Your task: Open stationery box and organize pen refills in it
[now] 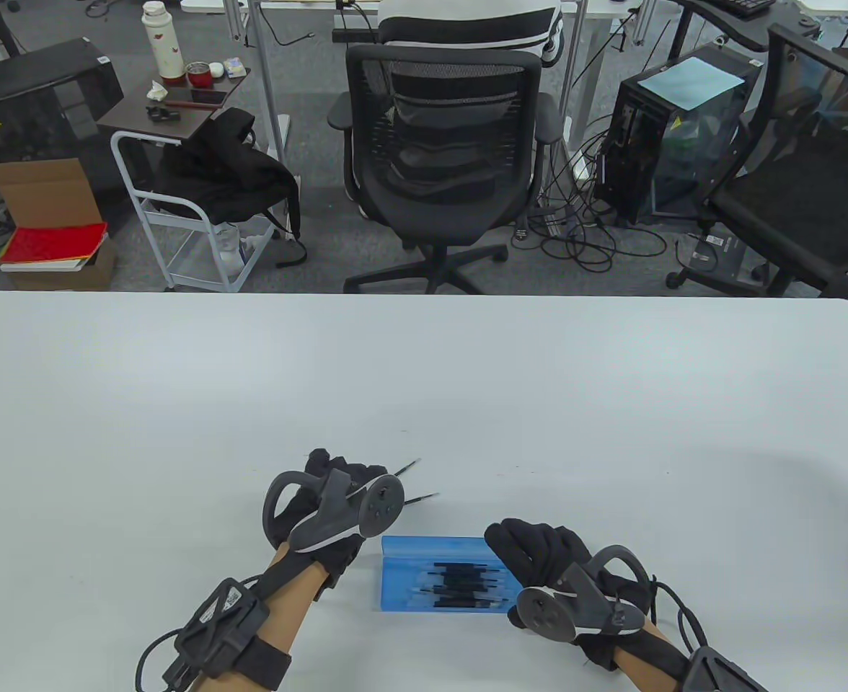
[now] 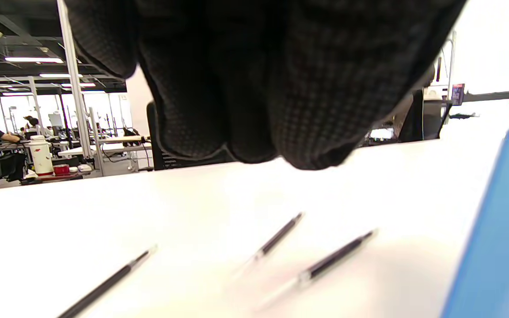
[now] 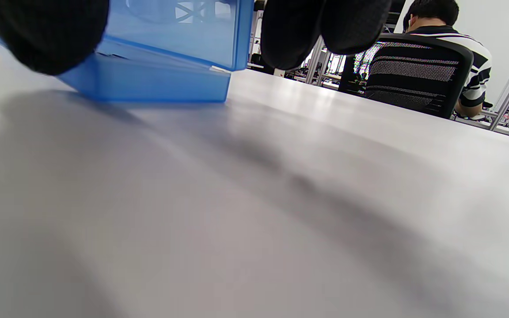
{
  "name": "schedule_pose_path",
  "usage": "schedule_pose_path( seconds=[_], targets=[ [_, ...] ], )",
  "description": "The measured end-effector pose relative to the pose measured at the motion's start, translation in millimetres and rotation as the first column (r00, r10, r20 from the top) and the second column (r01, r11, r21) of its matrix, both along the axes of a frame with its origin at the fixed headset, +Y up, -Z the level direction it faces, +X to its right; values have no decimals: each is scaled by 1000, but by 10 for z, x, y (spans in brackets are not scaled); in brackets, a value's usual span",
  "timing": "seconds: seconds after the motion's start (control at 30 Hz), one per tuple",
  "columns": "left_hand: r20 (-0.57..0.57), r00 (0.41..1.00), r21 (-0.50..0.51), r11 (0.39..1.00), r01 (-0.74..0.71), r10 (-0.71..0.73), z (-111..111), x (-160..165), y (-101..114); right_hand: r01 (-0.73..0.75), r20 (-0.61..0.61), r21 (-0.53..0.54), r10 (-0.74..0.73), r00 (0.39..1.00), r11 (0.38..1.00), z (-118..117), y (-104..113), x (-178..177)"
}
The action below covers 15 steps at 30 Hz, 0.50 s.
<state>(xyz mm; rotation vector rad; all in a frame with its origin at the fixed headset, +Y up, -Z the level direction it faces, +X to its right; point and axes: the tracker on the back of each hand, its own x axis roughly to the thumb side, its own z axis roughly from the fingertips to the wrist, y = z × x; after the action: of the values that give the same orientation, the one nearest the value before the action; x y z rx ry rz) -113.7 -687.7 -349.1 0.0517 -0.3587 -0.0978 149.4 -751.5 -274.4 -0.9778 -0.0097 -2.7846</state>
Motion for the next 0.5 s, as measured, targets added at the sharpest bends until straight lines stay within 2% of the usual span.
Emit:
schedule_pose_path(
  seconds=[0.17,0.23,0.5],
  targets=[
    [98,995,-15,1000,8,-6,-85,74,-174,8,0,-8,-8,1000,1000,-6,-1,4],
    [144,990,-53,999,14,-6,-120,111,-238,11,0,-12,-11,1000,1000,-6,-2,6],
    [163,985,-72,995,69,-56,-193,153,-402,14,0,-14,-14,1000,1000,-7,-4,9]
  ],
)
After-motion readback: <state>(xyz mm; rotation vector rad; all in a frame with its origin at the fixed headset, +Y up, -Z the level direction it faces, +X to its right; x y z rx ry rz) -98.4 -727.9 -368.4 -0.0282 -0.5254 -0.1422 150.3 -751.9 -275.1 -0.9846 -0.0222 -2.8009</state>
